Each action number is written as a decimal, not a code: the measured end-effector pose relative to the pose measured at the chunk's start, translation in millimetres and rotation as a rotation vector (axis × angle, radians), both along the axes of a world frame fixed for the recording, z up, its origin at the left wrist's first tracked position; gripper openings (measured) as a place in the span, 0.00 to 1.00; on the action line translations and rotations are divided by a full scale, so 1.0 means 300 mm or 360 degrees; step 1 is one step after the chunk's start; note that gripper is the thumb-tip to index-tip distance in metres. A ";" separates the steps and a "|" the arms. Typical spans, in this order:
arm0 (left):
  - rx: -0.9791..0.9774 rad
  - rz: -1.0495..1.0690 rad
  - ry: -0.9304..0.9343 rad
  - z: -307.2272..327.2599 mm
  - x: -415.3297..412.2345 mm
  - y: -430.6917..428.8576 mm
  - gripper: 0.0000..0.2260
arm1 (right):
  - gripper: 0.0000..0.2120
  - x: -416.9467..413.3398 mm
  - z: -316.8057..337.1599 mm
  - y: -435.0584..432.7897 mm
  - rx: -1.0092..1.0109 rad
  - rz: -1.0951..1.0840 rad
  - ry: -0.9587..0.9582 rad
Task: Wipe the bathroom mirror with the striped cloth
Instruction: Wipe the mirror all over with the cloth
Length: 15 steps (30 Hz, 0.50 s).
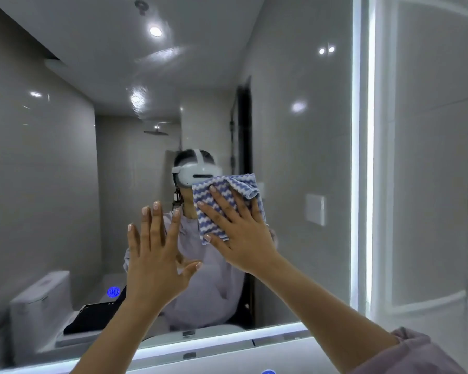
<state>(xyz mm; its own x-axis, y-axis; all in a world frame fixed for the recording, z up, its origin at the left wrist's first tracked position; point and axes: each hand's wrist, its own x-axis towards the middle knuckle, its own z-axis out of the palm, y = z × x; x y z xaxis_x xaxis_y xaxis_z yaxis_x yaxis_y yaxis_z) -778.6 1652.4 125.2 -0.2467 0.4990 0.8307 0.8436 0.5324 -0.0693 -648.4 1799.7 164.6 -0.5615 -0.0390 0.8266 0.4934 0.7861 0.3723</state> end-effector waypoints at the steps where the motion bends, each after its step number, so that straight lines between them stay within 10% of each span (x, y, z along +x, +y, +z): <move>1: 0.0000 0.0001 -0.0001 0.001 0.000 -0.001 0.45 | 0.27 0.005 0.004 0.001 0.0012 0.0019 -0.0001; 15: 0.0034 -0.0058 -0.0002 0.008 0.010 -0.002 0.45 | 0.30 0.341 0.023 0.345 -0.0402 -0.0215 0.0452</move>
